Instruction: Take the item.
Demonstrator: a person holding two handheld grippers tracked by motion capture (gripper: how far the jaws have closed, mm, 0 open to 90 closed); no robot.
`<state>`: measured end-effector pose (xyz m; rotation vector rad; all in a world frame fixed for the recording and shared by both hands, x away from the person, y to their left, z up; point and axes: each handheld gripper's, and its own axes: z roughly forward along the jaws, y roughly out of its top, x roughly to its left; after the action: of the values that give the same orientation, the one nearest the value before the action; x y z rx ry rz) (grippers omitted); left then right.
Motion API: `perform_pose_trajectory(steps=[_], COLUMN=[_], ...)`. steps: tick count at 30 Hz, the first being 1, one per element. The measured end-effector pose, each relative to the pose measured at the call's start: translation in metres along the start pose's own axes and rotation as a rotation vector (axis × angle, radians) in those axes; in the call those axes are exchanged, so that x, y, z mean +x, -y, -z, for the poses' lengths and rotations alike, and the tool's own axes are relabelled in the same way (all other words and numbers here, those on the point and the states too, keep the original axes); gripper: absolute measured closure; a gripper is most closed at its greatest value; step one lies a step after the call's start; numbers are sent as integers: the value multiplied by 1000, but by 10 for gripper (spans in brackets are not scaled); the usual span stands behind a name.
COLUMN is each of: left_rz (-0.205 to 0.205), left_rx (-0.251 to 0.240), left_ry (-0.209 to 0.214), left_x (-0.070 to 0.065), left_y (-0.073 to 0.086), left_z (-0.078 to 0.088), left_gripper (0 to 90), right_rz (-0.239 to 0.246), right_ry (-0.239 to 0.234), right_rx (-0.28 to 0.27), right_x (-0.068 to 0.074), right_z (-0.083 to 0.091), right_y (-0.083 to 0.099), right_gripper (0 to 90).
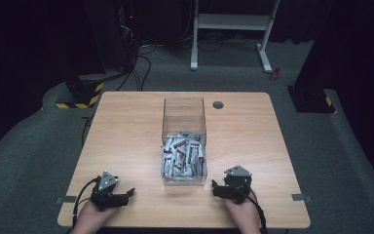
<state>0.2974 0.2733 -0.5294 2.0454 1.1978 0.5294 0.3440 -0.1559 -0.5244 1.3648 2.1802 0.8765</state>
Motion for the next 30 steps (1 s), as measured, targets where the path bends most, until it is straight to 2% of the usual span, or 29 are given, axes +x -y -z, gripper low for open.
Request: perform_pose_trajectory(steps=[2,16,24,30], left_rz=[-2,-1,0,1], left_rx=[0,1,0,0], left_ry=[0,2,2,2], left_x=[0,0,0,0], left_y=[0,0,0,0], left_z=[0,0,0,0], left_gripper=[170,170,170,169], right_rz=[-8,33,38,44], right_ry=[-9,-2,-16,-17], right_rx=[-9,-80,-93,-131], right_x=[0,-3,1,5], right_z=[3,16,19,22], right_y=[0,-5,-7,-10], right_gripper=[90,90,92,94])
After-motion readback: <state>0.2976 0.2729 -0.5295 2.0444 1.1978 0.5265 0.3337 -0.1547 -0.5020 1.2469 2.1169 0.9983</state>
